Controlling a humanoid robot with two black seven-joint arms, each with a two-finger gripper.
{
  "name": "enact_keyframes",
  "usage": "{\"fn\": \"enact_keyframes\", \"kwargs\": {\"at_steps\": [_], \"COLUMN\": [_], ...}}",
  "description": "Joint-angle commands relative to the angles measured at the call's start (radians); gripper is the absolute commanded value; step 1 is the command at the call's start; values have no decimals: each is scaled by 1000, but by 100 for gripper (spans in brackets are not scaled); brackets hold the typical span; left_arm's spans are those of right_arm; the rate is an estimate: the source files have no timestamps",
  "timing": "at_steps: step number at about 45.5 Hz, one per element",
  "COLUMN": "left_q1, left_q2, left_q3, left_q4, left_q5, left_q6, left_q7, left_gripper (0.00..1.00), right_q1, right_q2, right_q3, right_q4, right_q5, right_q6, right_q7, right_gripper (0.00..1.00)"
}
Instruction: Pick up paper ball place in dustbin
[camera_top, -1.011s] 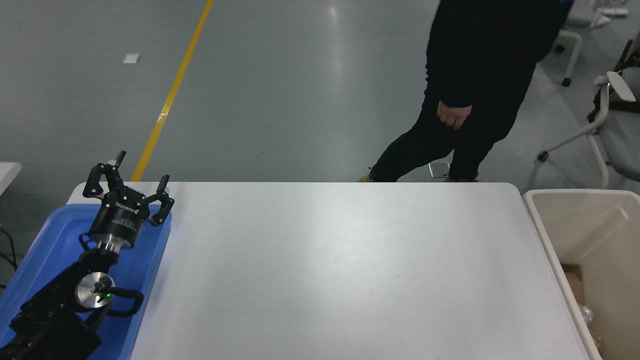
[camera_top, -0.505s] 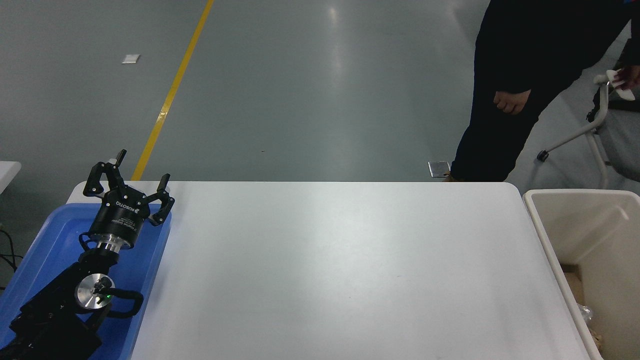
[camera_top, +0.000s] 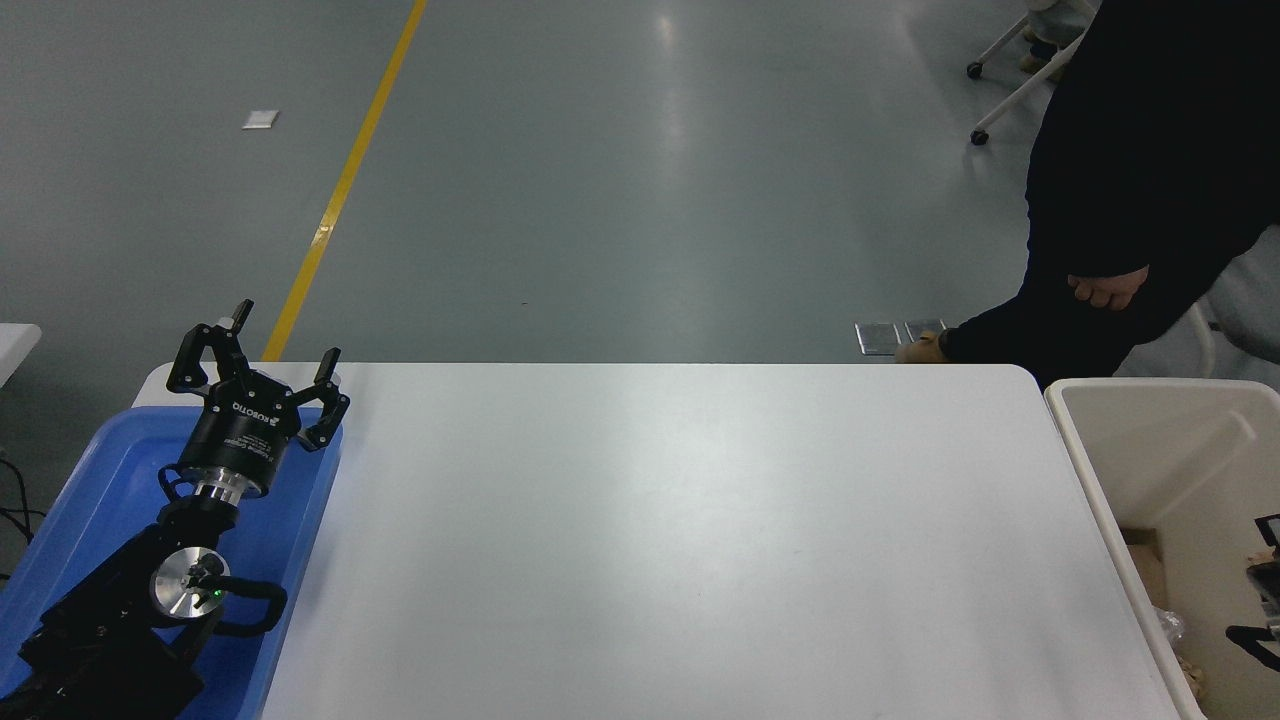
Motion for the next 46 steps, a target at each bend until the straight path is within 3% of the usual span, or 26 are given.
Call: {"fn": "enact_keyframes", "kwargs": {"at_steps": [1, 4, 5, 9, 30, 46], "left_q1": [0, 0, 0, 0, 0, 0], "left_q2": [-1, -1, 1, 1, 1, 1], "left_q3": [0, 0, 0, 0, 0, 0], "left_q4": [-1, -1, 1, -1, -1, -1], "left_q5": [1, -1, -1, -1, -1, -1], "left_q6": [0, -1, -1, 0, 0, -1], "left_q7": [0, 0, 0, 0, 0, 0], "left_gripper": [98, 98, 98, 98, 98, 98], "right_q1": [-11, -12, -12, -12, 9, 196], "right_q2": [11, 11, 11, 11, 38, 5], "right_q3": [4, 3, 3, 0, -10, -189], "right_q4": [-4, -7, -7, -7, -5, 41], "right_q5": [-2, -3, -3, -3, -5, -206], "right_q6": [-4, -7, -13, -51, -69, -57], "right_q7": [0, 0, 0, 2, 0, 0], "right_gripper": [1, 58, 72, 99, 100, 100]}}
